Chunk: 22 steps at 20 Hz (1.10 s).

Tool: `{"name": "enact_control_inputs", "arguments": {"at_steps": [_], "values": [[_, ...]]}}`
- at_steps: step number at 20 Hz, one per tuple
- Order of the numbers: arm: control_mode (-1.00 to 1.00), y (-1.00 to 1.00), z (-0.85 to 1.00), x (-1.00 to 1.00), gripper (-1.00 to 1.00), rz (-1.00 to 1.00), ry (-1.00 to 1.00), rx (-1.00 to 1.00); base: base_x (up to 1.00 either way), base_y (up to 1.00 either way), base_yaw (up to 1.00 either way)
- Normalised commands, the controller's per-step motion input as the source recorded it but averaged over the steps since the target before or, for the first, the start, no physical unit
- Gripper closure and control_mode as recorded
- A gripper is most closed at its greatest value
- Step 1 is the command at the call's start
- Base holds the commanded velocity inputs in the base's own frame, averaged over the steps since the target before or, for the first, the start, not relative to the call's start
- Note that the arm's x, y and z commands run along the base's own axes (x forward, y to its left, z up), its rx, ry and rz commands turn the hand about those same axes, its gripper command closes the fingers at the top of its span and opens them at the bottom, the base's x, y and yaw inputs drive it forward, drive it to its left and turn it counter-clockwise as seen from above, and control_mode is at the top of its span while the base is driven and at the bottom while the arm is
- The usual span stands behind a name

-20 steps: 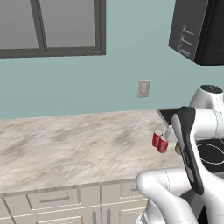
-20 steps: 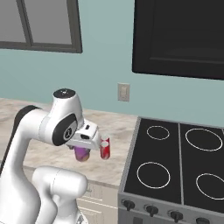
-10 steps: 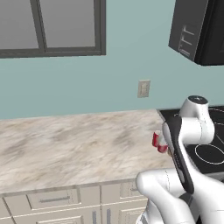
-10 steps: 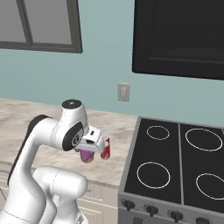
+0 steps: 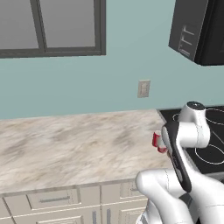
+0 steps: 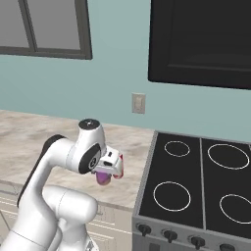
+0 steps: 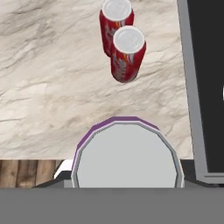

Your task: Four empty soda cans are scattered around the kitchen. Gather all the cans and cluster them next to the stove for recycling.

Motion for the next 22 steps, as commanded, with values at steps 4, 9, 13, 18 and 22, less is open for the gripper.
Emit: {"name": "enact_control_inputs", "arguments": {"at_steps": [4,9,13,18,22], "values": [[-1.0,-0.04,-0.07,0.06,1.0,0.0,-0.02,0.01,0.0,0.0,0.0],[-1.0,0.0,-0.16,0.16,1.0,0.0,-0.01,0.0,0.0,0.0,0.0],[-1.0,0.0,-0.24,0.24,1.0,0.0,0.0,0.0,0.0,0.0,0.0],[-1.0,-0.02,-0.22,0.21,1.0,0.0,0.0,0.0,0.0,0.0,0.0],[-1.0,-0.01,-0.23,0.21,1.0,0.0,0.0,0.0,0.0,0.0,0.0]]}}
